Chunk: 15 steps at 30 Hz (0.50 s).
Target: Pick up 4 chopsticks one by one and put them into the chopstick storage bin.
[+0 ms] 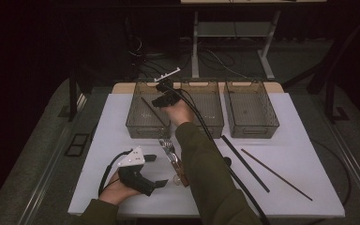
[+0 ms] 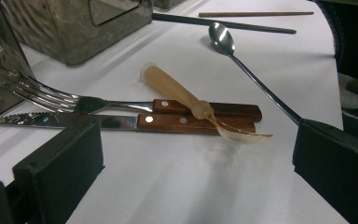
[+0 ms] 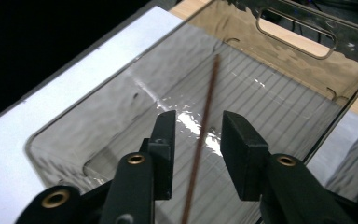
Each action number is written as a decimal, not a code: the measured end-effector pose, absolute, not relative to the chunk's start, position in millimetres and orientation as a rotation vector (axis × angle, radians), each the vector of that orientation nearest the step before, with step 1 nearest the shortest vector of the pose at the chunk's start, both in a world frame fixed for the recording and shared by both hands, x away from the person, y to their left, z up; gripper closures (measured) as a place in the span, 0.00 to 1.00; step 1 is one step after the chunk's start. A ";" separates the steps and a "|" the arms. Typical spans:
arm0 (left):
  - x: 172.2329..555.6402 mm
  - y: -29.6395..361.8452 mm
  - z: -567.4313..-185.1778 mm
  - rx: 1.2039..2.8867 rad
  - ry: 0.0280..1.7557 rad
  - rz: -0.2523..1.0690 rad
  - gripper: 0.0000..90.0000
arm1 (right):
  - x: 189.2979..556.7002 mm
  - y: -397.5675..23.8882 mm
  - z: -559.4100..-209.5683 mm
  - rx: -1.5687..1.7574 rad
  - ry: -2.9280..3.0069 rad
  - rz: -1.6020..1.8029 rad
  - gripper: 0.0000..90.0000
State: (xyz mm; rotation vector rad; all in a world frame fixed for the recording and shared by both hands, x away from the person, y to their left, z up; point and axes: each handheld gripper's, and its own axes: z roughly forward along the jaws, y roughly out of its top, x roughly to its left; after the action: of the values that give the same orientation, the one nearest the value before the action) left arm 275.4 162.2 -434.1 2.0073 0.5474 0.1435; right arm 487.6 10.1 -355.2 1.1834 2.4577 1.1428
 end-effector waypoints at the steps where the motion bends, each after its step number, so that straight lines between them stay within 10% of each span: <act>1: 275.4 162.3 -434.0 2.009 0.546 0.145 0.01 | 486.3 9.3 -354.9 1.172 2.461 1.146 0.70; 15: 275.3 162.4 -434.5 2.025 0.536 0.145 0.01 | 454.3 -30.6 -341.0 1.040 2.493 1.250 0.52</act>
State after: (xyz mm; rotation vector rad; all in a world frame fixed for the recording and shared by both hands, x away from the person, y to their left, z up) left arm 275.3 162.4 -434.5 2.0250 0.5365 0.1446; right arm 454.3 -30.6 -341.0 1.0396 2.4928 1.2499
